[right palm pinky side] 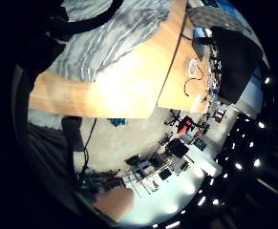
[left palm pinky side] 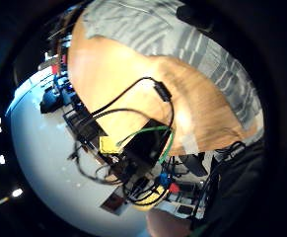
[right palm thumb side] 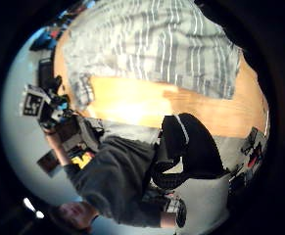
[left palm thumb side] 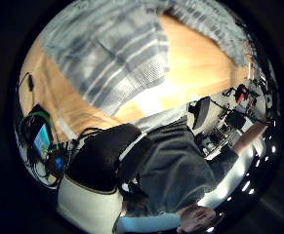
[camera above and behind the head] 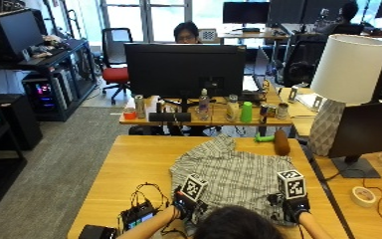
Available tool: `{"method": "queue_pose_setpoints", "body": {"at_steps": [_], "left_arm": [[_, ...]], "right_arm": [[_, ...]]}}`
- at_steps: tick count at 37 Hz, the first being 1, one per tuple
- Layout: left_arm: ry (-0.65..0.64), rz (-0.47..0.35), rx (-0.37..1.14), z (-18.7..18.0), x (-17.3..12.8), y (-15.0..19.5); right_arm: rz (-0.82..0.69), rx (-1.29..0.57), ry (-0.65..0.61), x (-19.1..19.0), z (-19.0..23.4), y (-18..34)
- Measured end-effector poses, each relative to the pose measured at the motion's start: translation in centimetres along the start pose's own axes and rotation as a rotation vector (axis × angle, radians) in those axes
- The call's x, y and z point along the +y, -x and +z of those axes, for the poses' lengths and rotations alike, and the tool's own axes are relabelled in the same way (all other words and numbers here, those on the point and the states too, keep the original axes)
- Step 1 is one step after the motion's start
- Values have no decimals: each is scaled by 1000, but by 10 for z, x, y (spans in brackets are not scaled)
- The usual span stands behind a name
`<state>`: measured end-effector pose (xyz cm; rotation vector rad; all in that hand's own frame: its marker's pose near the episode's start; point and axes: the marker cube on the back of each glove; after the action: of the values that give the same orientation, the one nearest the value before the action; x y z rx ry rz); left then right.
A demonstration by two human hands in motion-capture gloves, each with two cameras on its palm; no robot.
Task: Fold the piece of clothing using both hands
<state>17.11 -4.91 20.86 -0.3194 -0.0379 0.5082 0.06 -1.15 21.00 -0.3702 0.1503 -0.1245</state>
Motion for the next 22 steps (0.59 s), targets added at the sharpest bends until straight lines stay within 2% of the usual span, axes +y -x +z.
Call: {"method": "queue_pose_setpoints", "body": {"at_steps": [1, 5, 8, 12, 15, 19, 22], "left_arm": [[15, -5, -3, 8, -7, -1], [21, -18, 4, 30, -26, -1], [-27, 2, 27, 34, -23, -4], [-126, 61, 76, 25, 0, -12], [-194, 43, 74, 25, -14, -2], [-380, -43, -42, 27, -47, 17], [-472, -53, -88, 26, -58, 18]], "right_arm": [[8, -3, 2, -15, 16, -3], [29, -9, 7, -38, 51, -3], [24, -58, -11, -48, 66, -3], [32, -106, -43, -55, 75, -2], [40, -98, -80, -60, 80, -2], [37, -88, -178, -68, 81, -1], [21, -103, -261, -67, 79, 3]]}}
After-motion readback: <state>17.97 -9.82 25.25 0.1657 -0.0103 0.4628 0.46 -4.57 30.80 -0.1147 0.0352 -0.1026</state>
